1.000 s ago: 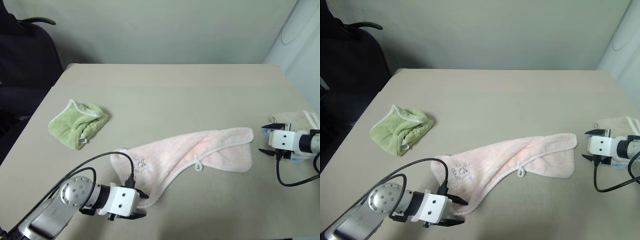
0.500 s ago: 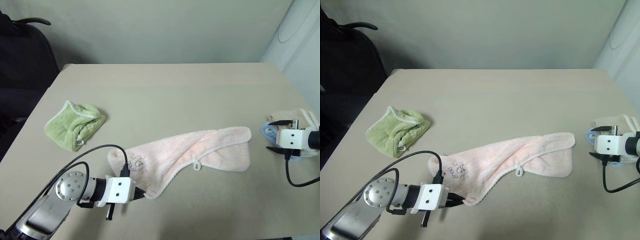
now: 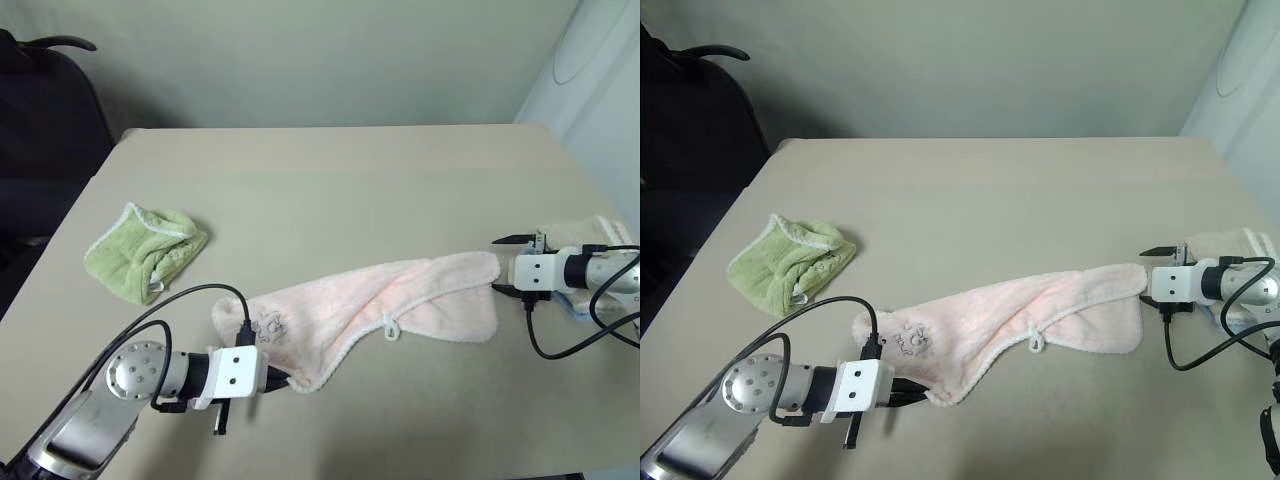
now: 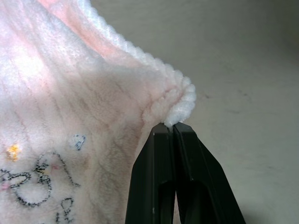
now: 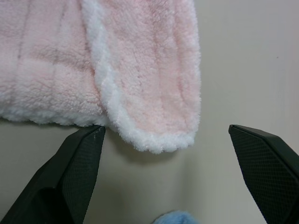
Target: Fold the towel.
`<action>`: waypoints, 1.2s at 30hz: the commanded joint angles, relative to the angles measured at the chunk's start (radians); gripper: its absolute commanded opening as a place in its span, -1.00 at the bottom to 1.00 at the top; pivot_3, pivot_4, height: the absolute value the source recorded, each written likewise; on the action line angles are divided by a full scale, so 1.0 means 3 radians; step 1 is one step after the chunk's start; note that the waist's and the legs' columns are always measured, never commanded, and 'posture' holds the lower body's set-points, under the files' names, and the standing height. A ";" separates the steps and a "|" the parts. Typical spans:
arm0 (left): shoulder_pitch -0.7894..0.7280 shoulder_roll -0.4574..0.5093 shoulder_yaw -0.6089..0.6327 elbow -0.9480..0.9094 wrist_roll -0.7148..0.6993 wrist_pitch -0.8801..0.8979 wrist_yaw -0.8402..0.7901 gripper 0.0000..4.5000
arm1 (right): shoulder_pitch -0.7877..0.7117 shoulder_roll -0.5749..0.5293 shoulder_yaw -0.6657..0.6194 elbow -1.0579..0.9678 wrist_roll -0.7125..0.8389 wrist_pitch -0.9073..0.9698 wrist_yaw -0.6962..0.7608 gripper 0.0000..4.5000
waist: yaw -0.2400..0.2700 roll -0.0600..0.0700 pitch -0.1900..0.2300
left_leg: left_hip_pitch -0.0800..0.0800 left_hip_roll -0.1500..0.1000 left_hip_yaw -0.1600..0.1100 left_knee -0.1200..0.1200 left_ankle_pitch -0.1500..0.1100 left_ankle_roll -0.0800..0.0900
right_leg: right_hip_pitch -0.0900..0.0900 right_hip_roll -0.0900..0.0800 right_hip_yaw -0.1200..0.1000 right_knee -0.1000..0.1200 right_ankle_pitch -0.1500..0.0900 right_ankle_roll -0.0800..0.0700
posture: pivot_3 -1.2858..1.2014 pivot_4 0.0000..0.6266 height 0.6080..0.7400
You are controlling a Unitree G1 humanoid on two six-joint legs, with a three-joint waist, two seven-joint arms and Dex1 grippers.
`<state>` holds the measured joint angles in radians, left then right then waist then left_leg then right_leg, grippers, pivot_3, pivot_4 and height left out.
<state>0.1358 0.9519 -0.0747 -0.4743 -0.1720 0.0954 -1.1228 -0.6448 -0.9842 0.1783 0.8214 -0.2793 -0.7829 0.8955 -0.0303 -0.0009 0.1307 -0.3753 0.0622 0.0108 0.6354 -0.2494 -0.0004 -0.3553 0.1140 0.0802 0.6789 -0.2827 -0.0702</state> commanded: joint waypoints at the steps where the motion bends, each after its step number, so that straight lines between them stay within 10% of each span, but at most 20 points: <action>1: 0.0082 0.0029 0.0143 -0.0125 -0.0049 0.0008 0.0044 -1.00 | -0.0109 -0.0018 -0.0009 0.0028 0.0006 -0.0084 -0.0046 0.44 | 0.0000 0.0000 0.0000 | 0.0000 0.0000 0.0000 0.0000 0.0000 0.0000 | 0.0000 0.0000 0.0000 0.0000 0.0000 0.0000 | 0.03 -0.52 1.00; 9: 0.0117 0.0041 0.0157 -0.0092 -0.0012 -0.0022 0.0071 -1.00 | -0.0170 -0.0026 0.0011 0.0083 -0.0072 -0.0196 -0.0135 -0.79 | 0.0000 0.0000 0.0000 | 0.0000 0.0000 0.0000 -0.0001 0.0000 0.0000 | 0.0000 0.0000 0.0000 0.0000 0.0000 -0.0001 | 0.03 -0.52 1.00; 18: 0.0105 -0.0008 0.0223 -0.0057 -0.0095 -0.0018 0.0109 -1.00 | -0.0170 0.0001 0.0000 0.0056 -0.0009 -0.0180 -0.0093 -0.90 | 0.0000 0.0000 0.0000 | 0.0000 0.0000 0.0000 -0.0001 0.0000 0.0000 | 0.0000 0.0000 0.0000 0.0000 0.0000 -0.0001 | 0.03 -0.52 1.00; 29: -0.0789 -0.0682 0.1692 0.0240 -0.2012 0.1329 0.1176 -1.00 | -0.0376 0.0031 -0.0344 0.0134 0.0519 0.0464 0.0043 -0.90 | -0.0008 0.0001 0.0000 | 0.0002 0.0001 0.0004 -0.0004 0.0003 -0.0002 | 0.0000 0.0000 0.0000 0.0001 0.0000 -0.0001 | 0.03 -0.52 1.00; 36: -0.1315 -0.0824 0.1522 0.0674 -0.1639 0.1129 0.1511 -1.00 | -0.0732 0.0186 -0.0411 0.0239 0.0637 0.0833 0.0026 -0.90 | -0.0023 0.0001 0.0000 | 0.0003 0.0001 0.0005 -0.0009 0.0006 -0.0003 | -0.0005 0.0000 0.0001 0.0002 -0.0001 -0.0001 | 0.03 -0.52 1.00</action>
<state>-0.2148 0.7076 0.3863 -0.2945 -0.7040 0.4797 -0.6934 -0.8187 -0.9246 0.0895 0.8885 -0.1131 -0.5557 0.9152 -0.0371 -0.0008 0.1309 -0.3745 0.0624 0.0123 0.6328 -0.2467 -0.0012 -0.3571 0.1140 0.0806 0.6797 -0.2829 -0.0703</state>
